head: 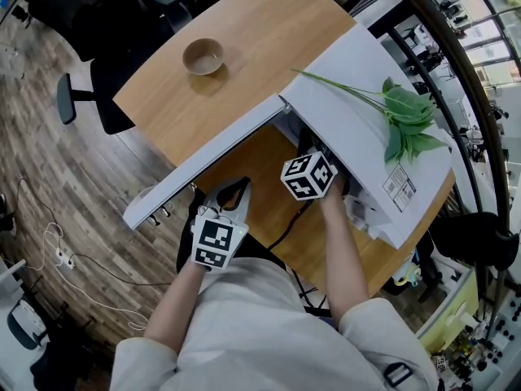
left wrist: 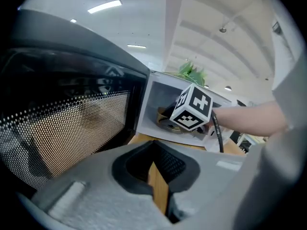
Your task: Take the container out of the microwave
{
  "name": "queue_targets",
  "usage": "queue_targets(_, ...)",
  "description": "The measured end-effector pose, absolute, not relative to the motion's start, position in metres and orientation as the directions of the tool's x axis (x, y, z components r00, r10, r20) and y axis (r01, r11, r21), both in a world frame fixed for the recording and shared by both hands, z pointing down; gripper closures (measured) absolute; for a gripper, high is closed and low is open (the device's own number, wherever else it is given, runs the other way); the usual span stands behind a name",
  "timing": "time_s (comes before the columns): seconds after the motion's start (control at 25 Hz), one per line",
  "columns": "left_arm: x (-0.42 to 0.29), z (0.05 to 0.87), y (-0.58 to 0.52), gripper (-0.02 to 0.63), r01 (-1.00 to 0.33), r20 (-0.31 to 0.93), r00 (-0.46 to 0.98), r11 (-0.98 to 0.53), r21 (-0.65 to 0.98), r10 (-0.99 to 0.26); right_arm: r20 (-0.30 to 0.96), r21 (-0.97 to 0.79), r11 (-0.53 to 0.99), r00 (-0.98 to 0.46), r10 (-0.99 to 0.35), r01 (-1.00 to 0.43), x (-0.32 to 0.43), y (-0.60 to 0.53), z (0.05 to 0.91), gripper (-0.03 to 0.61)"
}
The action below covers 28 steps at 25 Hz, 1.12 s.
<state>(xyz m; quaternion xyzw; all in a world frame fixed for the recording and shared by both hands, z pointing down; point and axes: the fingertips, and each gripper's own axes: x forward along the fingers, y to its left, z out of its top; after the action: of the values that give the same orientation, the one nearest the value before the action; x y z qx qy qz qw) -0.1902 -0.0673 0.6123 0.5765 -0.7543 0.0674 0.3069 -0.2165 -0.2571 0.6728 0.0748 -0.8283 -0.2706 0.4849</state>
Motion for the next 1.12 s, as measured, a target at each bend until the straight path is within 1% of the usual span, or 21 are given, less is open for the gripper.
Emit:
queue_targets(0.28, -0.194, 0.609, -0.064, 0.611, -0.903, 0.535, -0.159, 0.341, 0.26, -0.829, 0.784, 0.505, 0.848, -0.495, -0.374, 0.159, -0.216, -0.255, 0.679, 0.477)
queue_targets(0.76, -0.191, 0.611, -0.067, 0.611, -0.903, 0.535, -0.159, 0.341, 0.261, -0.83, 0.772, 0.476, 0.869, -0.536, -0.343, 0.131, -0.214, -0.244, 0.67, 0.542)
queue_targets(1.12, -0.186, 0.611, -0.07, 0.611, -0.906, 0.533, -0.154, 0.334, 0.259, -0.832, 0.768, 0.465, 0.875, -0.554, -0.32, 0.138, -0.211, -0.235, 0.665, 0.545)
